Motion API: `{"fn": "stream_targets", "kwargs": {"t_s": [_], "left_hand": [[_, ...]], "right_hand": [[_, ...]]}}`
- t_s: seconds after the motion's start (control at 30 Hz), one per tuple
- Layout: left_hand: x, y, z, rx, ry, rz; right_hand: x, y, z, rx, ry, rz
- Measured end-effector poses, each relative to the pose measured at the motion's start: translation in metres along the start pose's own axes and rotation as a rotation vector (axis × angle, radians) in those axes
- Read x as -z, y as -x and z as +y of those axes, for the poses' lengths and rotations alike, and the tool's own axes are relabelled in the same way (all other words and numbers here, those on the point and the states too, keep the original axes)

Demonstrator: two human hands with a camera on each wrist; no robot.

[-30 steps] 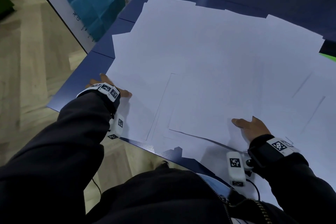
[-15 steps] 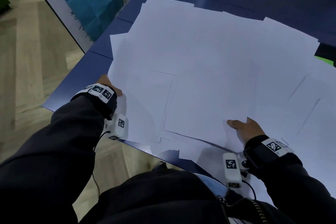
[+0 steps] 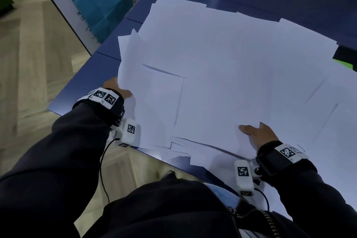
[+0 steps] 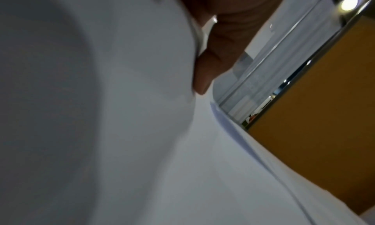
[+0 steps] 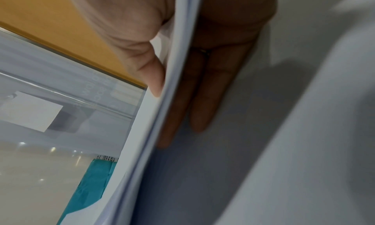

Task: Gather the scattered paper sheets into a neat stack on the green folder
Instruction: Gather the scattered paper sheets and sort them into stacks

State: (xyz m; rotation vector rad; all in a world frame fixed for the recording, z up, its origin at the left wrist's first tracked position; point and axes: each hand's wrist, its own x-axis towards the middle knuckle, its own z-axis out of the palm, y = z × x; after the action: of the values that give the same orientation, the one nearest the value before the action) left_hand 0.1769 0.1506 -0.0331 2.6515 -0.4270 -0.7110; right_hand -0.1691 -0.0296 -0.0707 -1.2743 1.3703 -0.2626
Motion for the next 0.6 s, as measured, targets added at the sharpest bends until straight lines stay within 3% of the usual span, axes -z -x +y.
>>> {"fn": "stream_targets", "kwargs": {"t_s": [0.33,0.6], "left_hand": [[0.022,0.01,-0.043,-0.127,0.849,-0.03],[-0.019,0.035,-0.021,-0.152,1.023,-0.273]], "right_hand": [[0.008,0.006,0.001,0.008,-0.012,0.0],[-0.001,0.02,-0.008,0.019,-0.036,-0.062]]}}
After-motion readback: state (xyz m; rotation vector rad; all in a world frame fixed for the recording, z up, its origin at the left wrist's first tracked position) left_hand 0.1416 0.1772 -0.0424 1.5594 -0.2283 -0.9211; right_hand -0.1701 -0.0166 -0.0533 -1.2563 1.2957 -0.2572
